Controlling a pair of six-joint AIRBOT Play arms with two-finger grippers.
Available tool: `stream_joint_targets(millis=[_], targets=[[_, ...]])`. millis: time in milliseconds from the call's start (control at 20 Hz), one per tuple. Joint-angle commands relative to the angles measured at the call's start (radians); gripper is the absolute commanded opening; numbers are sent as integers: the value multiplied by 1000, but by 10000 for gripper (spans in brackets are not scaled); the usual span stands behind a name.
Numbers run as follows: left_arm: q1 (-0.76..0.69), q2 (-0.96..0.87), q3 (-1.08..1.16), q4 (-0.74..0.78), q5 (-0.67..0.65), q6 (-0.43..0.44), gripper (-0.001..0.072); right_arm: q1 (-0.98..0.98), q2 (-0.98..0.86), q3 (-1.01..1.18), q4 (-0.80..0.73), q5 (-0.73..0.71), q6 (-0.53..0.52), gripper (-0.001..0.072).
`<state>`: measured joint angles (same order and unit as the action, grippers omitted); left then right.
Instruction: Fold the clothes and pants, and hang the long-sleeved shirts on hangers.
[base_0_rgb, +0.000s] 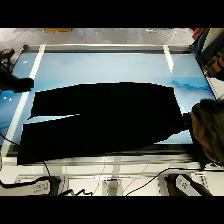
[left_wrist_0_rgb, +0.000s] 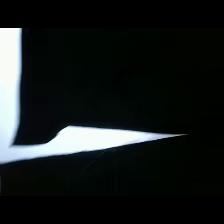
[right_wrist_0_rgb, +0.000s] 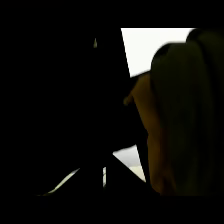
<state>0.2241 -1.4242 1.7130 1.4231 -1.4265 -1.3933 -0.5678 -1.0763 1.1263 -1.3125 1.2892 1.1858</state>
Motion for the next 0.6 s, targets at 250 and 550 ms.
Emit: stream_joint_targets(millis=[250,550], targets=[[8,270,0,-142,106,78,11,-255,173,-493,211,-73,-26,33],[8,258,0,-115,106,77,322,-255,165,-566,373,-293,123,445]])
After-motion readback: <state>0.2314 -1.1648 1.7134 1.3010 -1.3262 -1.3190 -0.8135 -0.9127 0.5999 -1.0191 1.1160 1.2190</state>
